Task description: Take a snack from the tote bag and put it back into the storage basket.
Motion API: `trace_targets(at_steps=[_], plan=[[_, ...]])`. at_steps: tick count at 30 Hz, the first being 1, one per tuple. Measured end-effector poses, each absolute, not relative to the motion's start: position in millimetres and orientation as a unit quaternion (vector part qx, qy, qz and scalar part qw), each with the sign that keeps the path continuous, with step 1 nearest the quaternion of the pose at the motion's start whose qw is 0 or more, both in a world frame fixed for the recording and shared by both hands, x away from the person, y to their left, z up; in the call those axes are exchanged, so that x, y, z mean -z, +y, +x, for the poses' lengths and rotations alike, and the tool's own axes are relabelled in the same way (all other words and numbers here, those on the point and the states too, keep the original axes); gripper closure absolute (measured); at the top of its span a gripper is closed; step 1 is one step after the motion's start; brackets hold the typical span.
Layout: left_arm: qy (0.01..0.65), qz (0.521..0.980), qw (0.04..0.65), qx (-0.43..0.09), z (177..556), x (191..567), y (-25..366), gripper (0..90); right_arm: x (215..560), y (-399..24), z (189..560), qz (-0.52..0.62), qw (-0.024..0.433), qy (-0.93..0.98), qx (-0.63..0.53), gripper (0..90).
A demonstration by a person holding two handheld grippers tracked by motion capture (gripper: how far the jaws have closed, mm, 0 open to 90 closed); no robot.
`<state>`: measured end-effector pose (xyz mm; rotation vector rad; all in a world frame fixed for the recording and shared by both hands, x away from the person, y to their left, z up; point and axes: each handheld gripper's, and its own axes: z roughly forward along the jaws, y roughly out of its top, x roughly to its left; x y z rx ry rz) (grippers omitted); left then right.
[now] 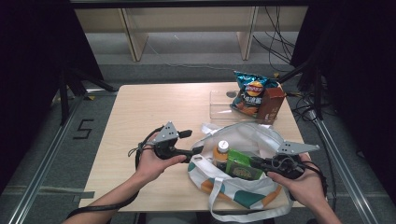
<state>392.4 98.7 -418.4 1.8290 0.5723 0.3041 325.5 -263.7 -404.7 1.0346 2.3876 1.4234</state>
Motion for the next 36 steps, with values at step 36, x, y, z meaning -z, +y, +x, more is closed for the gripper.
trace_targets(at_steps=[36], plan=[[0.245, 0.777, 0.566, -0.129, 392, 418, 99, 26.1, 368, -276, 331, 0.317, 0.169, 0.777, -0.517, 90.0]])
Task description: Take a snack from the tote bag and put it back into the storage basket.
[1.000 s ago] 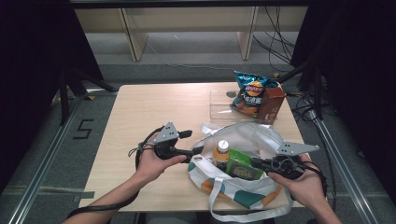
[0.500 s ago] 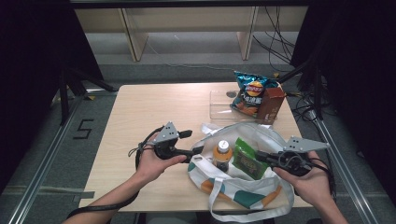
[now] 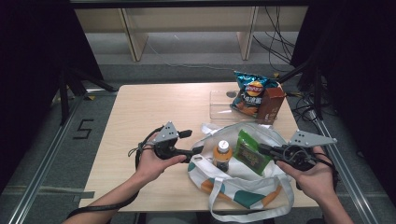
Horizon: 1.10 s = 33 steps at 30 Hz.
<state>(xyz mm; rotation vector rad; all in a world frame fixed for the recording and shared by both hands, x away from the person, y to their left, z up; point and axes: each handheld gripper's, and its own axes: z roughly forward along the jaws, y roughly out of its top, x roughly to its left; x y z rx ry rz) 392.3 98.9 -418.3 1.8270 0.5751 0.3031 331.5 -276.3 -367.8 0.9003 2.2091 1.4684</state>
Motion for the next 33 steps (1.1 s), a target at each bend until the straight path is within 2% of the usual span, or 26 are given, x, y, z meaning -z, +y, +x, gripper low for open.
trace_targets(at_steps=[4, 6, 10, 22, 23, 31, 33], plan=[[0.246, 0.776, 0.567, -0.128, 393, 418, 99, 26.1, 362, -276, 331, 0.329, 0.165, 0.771, -0.520, 90.0], [0.244, 0.777, 0.566, -0.128, 393, 418, 99, 26.1, 361, -278, 334, 0.317, 0.180, 0.771, -0.521, 90.0], [0.239, 0.779, 0.565, -0.130, 393, 418, 99, 26.1, 356, -279, 333, 0.327, 0.165, 0.772, -0.519, 90.0], [0.244, 0.777, 0.566, -0.127, 393, 419, 98, 26.1, 344, -280, 340, 0.313, 0.202, 0.758, -0.536, 90.0], [0.245, 0.777, 0.566, -0.127, 393, 419, 98, 26.1, 342, -279, 339, 0.319, 0.192, 0.758, -0.535, 90.0], [0.244, 0.777, 0.567, -0.127, 393, 418, 99, 26.1, 333, -282, 345, 0.303, 0.213, 0.759, -0.536, 90.0], [0.244, 0.776, 0.567, -0.127, 393, 418, 99, 26.0, 332, -281, 343, 0.321, 0.202, 0.754, -0.537, 90.0]])
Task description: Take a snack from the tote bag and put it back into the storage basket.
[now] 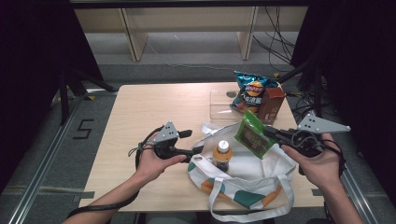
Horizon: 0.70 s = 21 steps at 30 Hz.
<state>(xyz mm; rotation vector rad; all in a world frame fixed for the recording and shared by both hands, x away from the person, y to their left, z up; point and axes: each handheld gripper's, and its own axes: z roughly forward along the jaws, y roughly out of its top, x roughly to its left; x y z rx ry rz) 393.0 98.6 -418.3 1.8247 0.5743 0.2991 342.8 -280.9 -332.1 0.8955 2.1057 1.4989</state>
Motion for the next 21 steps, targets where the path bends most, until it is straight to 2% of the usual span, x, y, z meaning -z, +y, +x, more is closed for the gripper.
trace_targets(at_steps=[19, 21], plan=[[0.244, 0.774, 0.570, -0.126, 393.3, 418.2, 99.1, 26.1, 321.9, -283.4, 350.6, 0.312, 0.229, 0.736, -0.555, 90.0], [0.244, 0.774, 0.570, -0.127, 393.3, 418.1, 99.1, 26.1, 321.1, -283.8, 352.5, 0.306, 0.244, 0.731, -0.558, 90.0]])
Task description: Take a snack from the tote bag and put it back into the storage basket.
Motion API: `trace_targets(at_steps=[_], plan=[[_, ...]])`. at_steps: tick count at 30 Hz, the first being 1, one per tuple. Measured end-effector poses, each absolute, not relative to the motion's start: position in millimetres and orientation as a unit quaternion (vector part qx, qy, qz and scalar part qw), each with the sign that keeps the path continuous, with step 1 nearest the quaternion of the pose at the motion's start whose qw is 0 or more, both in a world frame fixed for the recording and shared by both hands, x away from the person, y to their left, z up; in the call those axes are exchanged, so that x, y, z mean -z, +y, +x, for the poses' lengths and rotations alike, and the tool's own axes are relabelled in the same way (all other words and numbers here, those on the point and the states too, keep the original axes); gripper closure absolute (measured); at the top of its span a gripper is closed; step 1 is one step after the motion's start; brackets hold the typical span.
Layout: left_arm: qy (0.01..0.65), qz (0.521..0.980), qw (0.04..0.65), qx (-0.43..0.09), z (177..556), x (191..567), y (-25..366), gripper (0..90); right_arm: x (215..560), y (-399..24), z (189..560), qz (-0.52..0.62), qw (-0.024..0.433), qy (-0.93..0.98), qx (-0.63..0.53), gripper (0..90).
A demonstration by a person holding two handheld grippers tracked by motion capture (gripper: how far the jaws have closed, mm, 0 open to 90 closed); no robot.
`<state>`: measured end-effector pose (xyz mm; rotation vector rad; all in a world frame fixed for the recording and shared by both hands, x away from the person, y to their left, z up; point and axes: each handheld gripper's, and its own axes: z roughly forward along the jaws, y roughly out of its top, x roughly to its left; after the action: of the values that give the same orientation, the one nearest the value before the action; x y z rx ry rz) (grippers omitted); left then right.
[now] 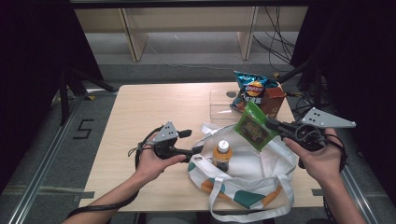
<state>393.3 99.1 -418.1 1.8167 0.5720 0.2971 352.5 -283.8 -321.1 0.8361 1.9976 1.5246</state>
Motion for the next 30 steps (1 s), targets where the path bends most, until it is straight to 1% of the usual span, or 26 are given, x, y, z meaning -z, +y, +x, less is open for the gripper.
trace_targets(at_steps=[1, 2, 3, 6, 8, 9, 18, 20, 24, 26, 28, 30], plan=[[0.238, 0.775, 0.571, -0.128, 394, 418, 99, 26.1, 321, -283, 351, 0.314, 0.233, 0.730, -0.560, 90.0], [0.239, 0.775, 0.571, -0.128, 394, 418, 99, 26.1, 320, -284, 352, 0.312, 0.233, 0.731, -0.560, 90.0], [0.239, 0.775, 0.571, -0.128, 394, 418, 99, 26.1, 320, -285, 353, 0.303, 0.244, 0.731, -0.560, 90.0], [0.247, 0.775, 0.567, -0.128, 393, 418, 99, 26.1, 319, -284, 352, 0.311, 0.240, 0.728, -0.562, 90.0], [0.242, 0.776, 0.567, -0.130, 394, 418, 100, 26.1, 318, -284, 354, 0.304, 0.252, 0.720, -0.570, 90.0], [0.243, 0.776, 0.568, -0.129, 393, 418, 100, 26.1, 318, -283, 353, 0.310, 0.240, 0.719, -0.574, 90.0], [0.245, 0.775, 0.567, -0.130, 393, 417, 100, 26.1, 314, -283, 357, 0.309, 0.260, 0.703, -0.585, 90.0], [0.245, 0.775, 0.568, -0.131, 393, 417, 100, 26.1, 314, -282, 357, 0.317, 0.254, 0.701, -0.587, 90.0], [0.246, 0.774, 0.569, -0.130, 393, 417, 101, 26.1, 313, -283, 361, 0.314, 0.264, 0.692, -0.594, 90.0], [0.246, 0.774, 0.569, -0.130, 393, 417, 101, 26.1, 312, -283, 362, 0.315, 0.260, 0.692, -0.595, 90.0], [0.245, 0.775, 0.568, -0.130, 393, 417, 101, 26.0, 312, -283, 364, 0.311, 0.272, 0.687, -0.598, 90.0], [0.245, 0.775, 0.568, -0.130, 393, 417, 100, 26.1, 311, -283, 363, 0.314, 0.269, 0.686, -0.598, 90.0]])
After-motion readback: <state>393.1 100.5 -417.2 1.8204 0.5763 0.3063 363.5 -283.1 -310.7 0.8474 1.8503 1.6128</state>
